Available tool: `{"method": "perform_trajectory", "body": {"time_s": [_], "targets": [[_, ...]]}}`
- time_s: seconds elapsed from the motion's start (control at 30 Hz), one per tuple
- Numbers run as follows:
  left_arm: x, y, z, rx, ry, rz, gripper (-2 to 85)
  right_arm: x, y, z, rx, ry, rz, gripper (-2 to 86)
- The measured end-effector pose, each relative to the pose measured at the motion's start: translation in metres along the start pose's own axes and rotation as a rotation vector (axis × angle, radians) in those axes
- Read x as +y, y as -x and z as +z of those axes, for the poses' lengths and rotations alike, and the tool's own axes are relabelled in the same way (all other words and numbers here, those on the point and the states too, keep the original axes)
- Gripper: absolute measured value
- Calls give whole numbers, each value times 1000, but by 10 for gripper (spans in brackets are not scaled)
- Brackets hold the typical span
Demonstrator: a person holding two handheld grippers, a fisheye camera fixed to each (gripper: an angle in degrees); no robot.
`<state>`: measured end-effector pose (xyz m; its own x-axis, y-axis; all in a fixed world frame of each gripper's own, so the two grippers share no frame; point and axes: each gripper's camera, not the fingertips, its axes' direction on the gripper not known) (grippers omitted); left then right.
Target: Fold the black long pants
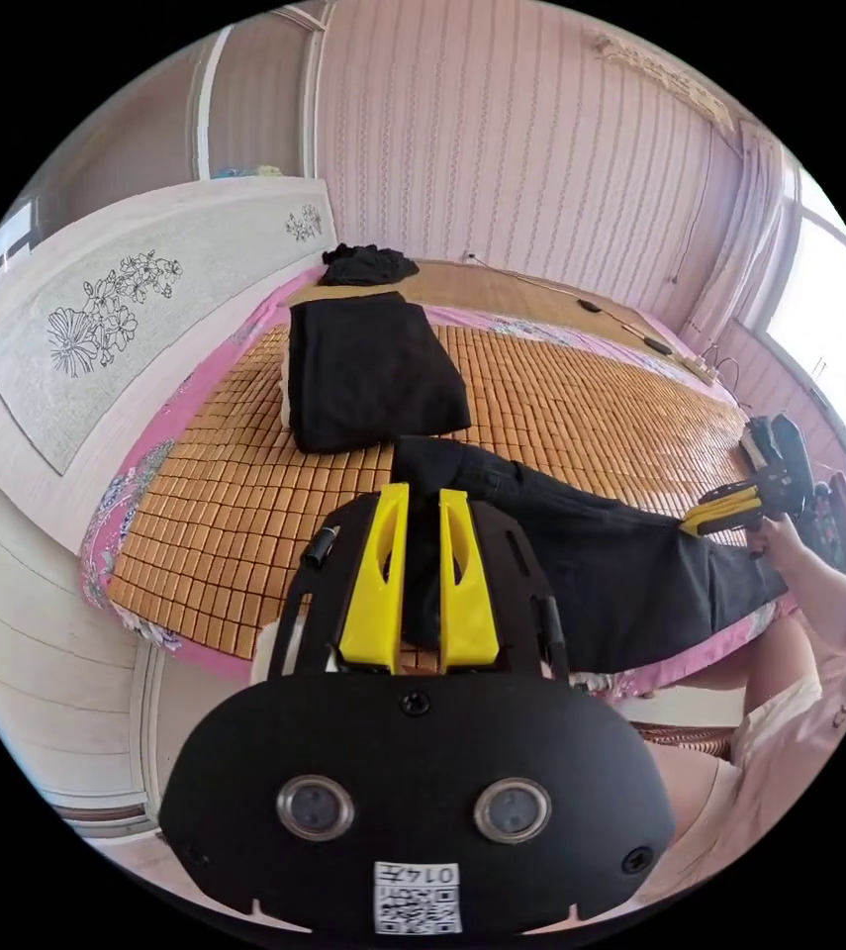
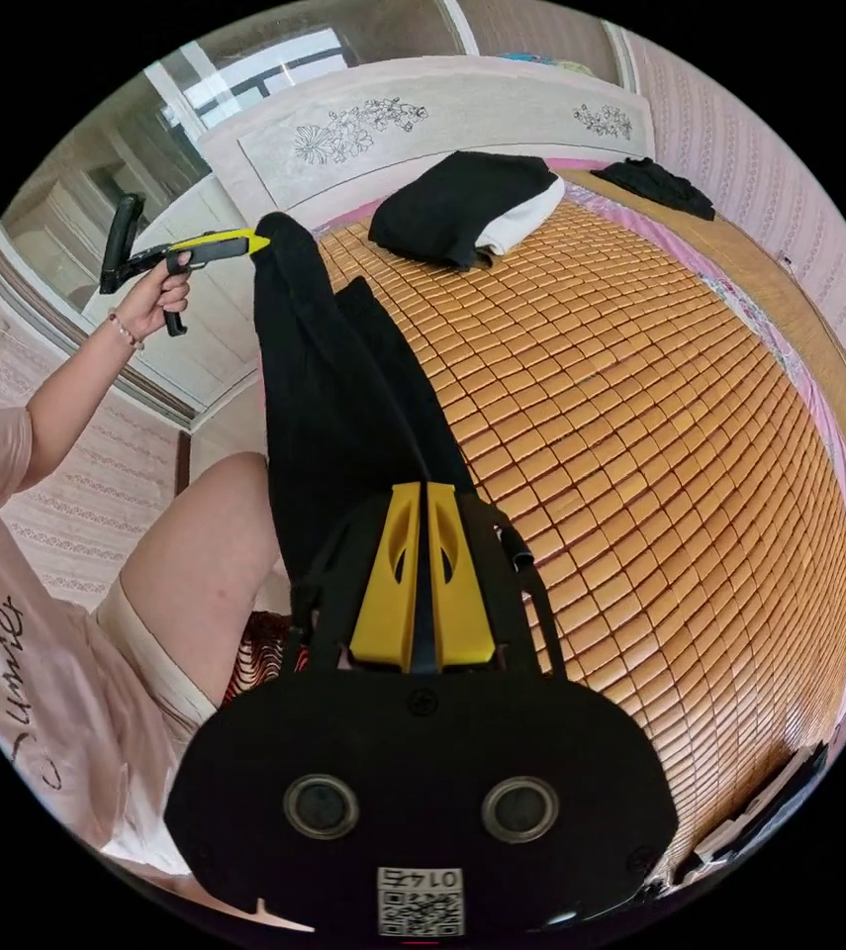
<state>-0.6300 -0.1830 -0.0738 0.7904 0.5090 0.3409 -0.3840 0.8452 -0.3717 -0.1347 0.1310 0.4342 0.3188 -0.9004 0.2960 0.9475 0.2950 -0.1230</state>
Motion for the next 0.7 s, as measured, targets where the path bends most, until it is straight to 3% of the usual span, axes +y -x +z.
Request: {"method": "perform_trajectory", "body": {"time_s": [0.13,0.2,0.4,0.43,0.5,0.53,0.7], "targets": [[-4,-6,86,-69,222,-55,53,-11,-34,54,-24,135,169,-5],[1,-3,105,-89,308,-103,51,-12,-39,48,-48,96,199,-3],[5,-5,51,54,-43,-154,52,-11,-26,4,37,-6,132,-2],[7,-5,63,67,-39,-193,55,-11,-33,17,56,5,163,-2],[11,-7,104,-19,161,-241,60,-11,-42,44,81,107,199,-3],[16,-11,122,-43,235,-234,64,-8,-44,40,65,66,206,-4],[12,-16,93,-24,123,-264,63,32,-42,-7,212,-8,221,-5]]}}
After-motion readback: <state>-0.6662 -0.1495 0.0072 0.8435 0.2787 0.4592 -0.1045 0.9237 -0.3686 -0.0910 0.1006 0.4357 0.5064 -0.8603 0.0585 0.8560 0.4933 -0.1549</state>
